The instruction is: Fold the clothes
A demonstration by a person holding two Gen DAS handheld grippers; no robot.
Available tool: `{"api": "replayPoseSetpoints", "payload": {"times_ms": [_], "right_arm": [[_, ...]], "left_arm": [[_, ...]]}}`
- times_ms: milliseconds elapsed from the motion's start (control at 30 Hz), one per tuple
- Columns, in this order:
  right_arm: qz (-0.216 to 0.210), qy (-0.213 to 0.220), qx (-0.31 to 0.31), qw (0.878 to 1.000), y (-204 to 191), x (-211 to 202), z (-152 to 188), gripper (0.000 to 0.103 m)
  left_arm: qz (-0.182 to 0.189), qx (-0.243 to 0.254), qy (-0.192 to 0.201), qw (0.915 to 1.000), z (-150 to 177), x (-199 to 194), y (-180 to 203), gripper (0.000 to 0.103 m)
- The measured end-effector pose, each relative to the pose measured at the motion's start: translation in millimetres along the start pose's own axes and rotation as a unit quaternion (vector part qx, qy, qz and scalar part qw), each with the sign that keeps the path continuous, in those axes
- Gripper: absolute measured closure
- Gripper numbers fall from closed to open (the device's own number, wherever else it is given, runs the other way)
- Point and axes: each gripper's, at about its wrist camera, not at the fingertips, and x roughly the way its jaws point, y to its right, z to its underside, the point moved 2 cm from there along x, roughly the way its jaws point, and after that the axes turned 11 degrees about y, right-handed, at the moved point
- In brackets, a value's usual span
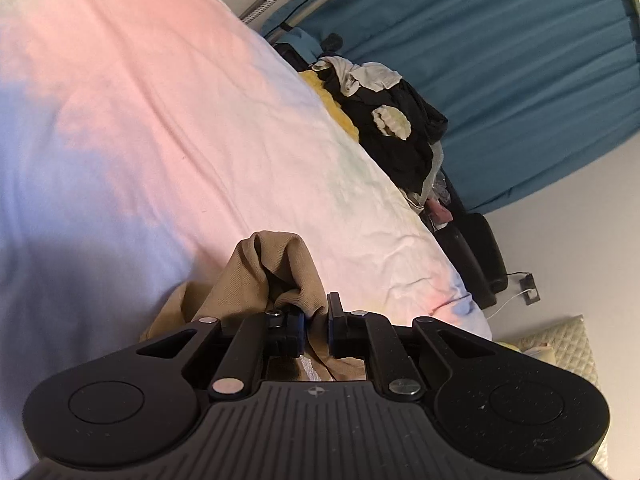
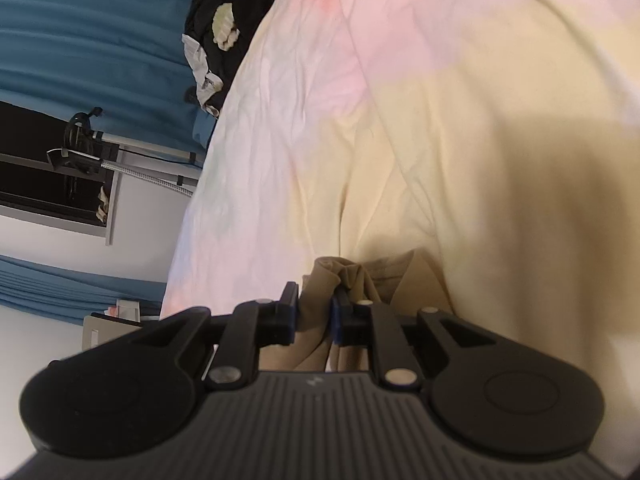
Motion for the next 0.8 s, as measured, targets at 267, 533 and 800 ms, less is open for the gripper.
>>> {"api": "replayPoseSetpoints", "payload": {"times_ms": [267, 533, 800], "right_arm": [[-0.036, 0.015, -0.016, 0.999, -3.9, -15.3, 1.8, 0.049], [-0.087, 0.071, -0.265, 0.958, -53.5, -46.7, 32.9, 0.047], [-0.107, 0.030, -0.432, 0.895, -79.0, 3.2, 67.7, 0.072]], "left_arm": [[0.004, 0.094, 0.018, 0.9954, 7.8, -9.7, 22.6, 0.034], [0.002, 0.265, 0.068, 0.9617, 35.7, -21.8, 61.2, 0.015], [-0.072, 0.316, 0.033, 0.9453, 48.4, 8.3, 37.6, 0.015]]}}
